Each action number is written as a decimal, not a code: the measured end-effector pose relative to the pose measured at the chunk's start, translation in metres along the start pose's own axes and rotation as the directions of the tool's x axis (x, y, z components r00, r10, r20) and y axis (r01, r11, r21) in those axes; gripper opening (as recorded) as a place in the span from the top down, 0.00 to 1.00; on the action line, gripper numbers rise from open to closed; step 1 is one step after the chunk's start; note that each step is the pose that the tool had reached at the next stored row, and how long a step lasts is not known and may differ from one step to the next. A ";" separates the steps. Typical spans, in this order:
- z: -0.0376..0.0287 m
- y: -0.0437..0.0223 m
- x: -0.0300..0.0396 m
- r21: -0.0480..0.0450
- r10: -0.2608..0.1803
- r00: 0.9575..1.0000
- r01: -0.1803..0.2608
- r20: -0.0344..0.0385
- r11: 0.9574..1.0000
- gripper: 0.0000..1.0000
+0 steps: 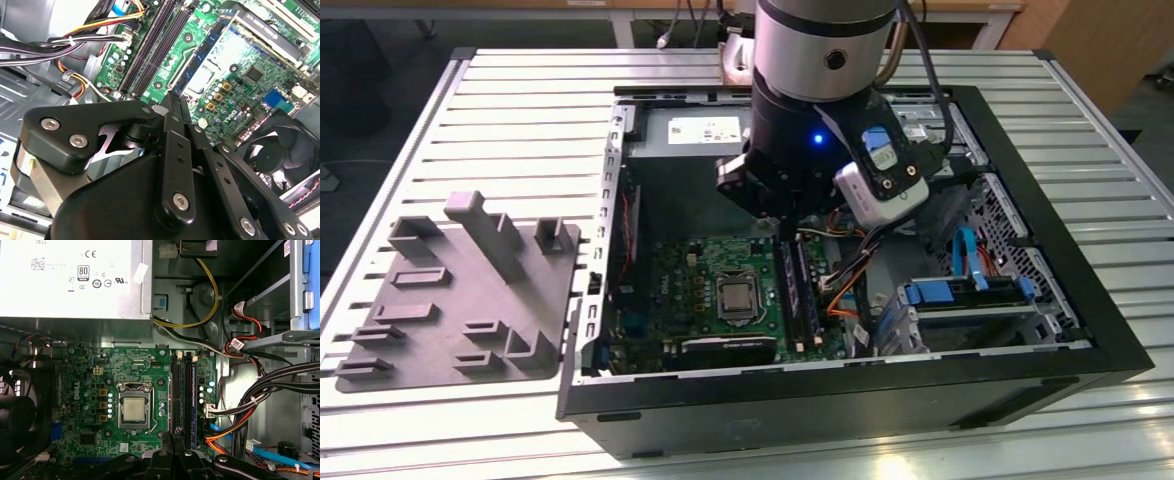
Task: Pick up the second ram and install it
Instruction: 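Insert the second ram into the second slot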
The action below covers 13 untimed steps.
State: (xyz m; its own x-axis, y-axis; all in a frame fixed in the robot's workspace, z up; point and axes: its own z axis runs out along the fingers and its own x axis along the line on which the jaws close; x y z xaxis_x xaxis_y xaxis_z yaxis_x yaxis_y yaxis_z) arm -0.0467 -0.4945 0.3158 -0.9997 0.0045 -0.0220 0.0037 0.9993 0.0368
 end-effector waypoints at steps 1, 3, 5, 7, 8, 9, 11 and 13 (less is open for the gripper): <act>0.0002 0.0000 -0.0001 0.000 0.000 1.000 0.000 0.000 1.000 0.88; 0.0008 0.0000 -0.0001 0.000 0.000 1.000 0.000 0.000 1.000 0.88; 0.0015 0.0000 -0.0001 0.000 0.000 1.000 0.000 0.000 1.000 0.88; 0.0022 -0.0001 -0.0001 0.000 0.000 1.000 0.000 0.000 1.000 0.88; 0.0026 -0.0001 -0.0001 0.000 0.000 1.000 0.000 0.000 1.000 0.88; 0.0028 -0.0001 -0.0002 0.000 0.000 1.000 0.000 0.000 1.000 0.88; 0.0034 -0.0001 -0.0009 0.000 0.000 1.000 0.000 0.000 1.000 0.88; 0.0040 -0.0001 -0.0021 0.000 0.000 1.000 0.000 0.000 1.000 0.88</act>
State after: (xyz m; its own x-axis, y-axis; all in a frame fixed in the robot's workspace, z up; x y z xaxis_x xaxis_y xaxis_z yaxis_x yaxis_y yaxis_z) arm -0.0445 -0.4945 0.3119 -0.9997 0.0045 -0.0221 0.0036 0.9993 0.0370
